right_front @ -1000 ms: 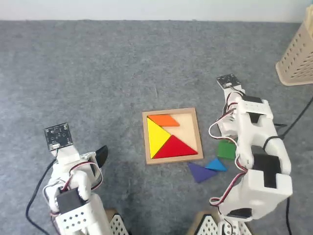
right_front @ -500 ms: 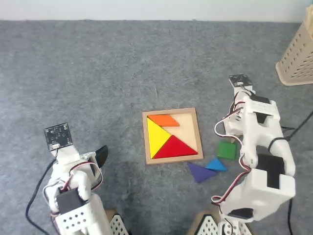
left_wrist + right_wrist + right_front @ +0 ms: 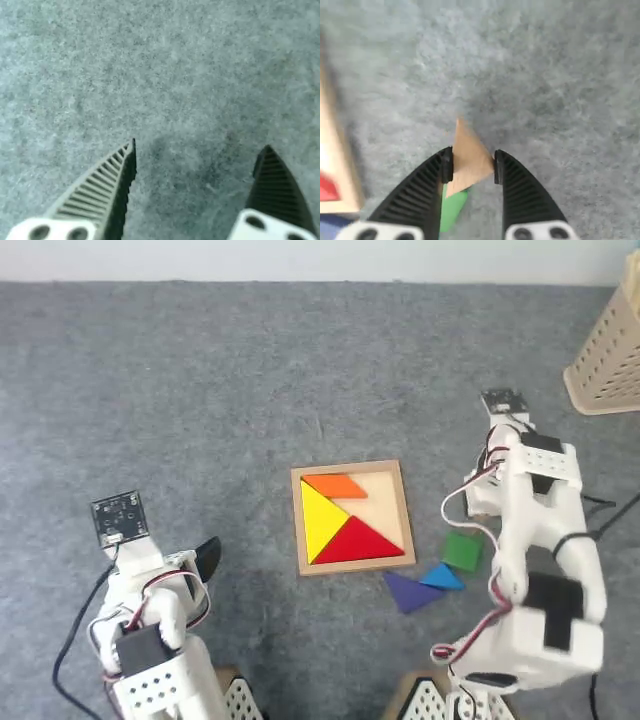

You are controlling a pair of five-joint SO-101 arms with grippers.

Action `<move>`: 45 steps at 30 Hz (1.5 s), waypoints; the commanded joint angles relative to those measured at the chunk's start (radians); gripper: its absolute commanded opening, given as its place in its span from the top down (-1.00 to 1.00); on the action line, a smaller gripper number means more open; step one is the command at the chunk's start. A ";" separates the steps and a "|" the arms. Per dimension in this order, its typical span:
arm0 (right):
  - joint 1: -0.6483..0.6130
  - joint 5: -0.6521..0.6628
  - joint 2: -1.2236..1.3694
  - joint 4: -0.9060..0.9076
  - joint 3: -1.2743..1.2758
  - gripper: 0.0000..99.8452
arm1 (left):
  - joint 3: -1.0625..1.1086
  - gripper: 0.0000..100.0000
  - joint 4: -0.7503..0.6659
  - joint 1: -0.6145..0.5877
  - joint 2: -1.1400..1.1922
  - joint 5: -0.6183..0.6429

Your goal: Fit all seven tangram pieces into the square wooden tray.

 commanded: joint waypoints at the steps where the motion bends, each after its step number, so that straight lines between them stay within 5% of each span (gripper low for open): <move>1: -0.094 -0.057 -0.225 0.065 -0.021 0.98 | -0.013 0.29 -0.002 0.002 -0.012 -0.002; 10: -0.504 -0.107 -0.320 0.081 -0.044 0.98 | -0.013 0.29 -0.002 0.002 -0.012 -0.002; 17: -0.690 0.061 -0.137 0.090 -0.186 0.98 | -0.013 0.29 -0.002 0.002 -0.012 -0.002; 20: -0.699 -0.029 -0.044 0.065 -0.199 0.98 | -0.013 0.29 -0.002 0.002 -0.012 -0.002; 26: -0.636 -0.428 0.094 -0.002 -0.210 0.98 | -0.013 0.29 -0.002 0.002 -0.012 -0.002; 31: -0.613 -0.589 0.082 0.027 -0.230 0.98 | -0.013 0.29 -0.002 0.002 -0.012 -0.002; 37: -0.615 -0.687 0.076 0.056 -0.227 0.82 | -0.013 0.29 -0.002 0.002 -0.012 -0.002; 45: -0.679 -0.589 0.047 0.074 -0.227 0.81 | -0.013 0.29 -0.002 0.002 -0.012 -0.002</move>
